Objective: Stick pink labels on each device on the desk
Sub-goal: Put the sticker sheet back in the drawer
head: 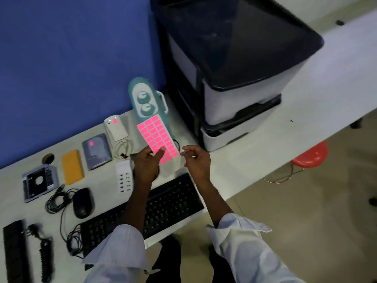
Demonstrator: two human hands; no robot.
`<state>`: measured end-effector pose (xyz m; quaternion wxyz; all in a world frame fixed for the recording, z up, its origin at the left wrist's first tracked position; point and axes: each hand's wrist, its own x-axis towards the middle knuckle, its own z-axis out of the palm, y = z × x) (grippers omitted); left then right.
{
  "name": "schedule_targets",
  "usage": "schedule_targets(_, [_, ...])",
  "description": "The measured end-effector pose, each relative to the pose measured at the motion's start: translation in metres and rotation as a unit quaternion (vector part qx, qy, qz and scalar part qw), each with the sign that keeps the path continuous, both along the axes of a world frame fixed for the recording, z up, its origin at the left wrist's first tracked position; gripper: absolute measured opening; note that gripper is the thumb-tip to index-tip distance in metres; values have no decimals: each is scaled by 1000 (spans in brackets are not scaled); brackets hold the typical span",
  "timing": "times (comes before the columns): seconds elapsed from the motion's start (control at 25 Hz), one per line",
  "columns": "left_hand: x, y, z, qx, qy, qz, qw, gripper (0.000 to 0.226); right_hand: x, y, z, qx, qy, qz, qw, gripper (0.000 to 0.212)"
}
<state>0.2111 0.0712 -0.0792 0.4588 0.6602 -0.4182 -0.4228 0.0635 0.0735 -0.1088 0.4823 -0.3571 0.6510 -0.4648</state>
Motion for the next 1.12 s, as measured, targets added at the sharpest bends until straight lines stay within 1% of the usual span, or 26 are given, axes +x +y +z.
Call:
schedule_targets(0.12, [-48,11,2,3,-17,1,1000,13,-59,12,3,10,-31,-29,999,26])
schedule_targets(0.2, [-75,15,1,-5,-37,-10,999,9,-92,14,7,25,-67,-62,996,25])
schedule_targets(0.32, [-104,18,3,-20,-73,-33,997,6,-133,11,8,61,-128,-104,984,20])
schedule_targets(0.4, [-119,17,6,-19,-76,-59,995,9,-154,5,4,87,-174,-129,972,23])
schedule_targets(0.6, [-139,10,20,-27,-85,-103,991,19,-181,-17,-13,144,-273,-156,938,27])
schedule_targets(0.68, [-143,7,23,-29,-89,-113,989,22,-185,-25,-20,154,-319,-167,920,35])
schedule_targets(0.76, [-143,3,25,-29,-98,-120,987,20,-188,-34,-25,154,-358,-174,904,41])
schedule_targets(0.84, [-144,0,27,-29,-106,-128,986,13,-189,-44,-25,149,-391,-182,890,36])
schedule_targets(0.88, [-145,-2,28,-29,-108,-131,985,10,-189,-49,-24,148,-401,-186,885,33])
schedule_targets(0.92, [-146,-4,29,-30,-109,-133,985,10,-190,-53,-23,147,-409,-187,881,35])
schedule_targets(1.0, [-149,-8,31,-31,-114,-133,984,14,-192,-59,-24,150,-419,-194,874,45])
schedule_targets(1.04, [-152,-10,33,-32,-117,-132,984,14,-193,-60,-25,152,-424,-201,870,46])
schedule_targets(1.12, [-157,-12,36,-35,-117,-129,984,9,-195,-60,-26,154,-432,-207,864,40])
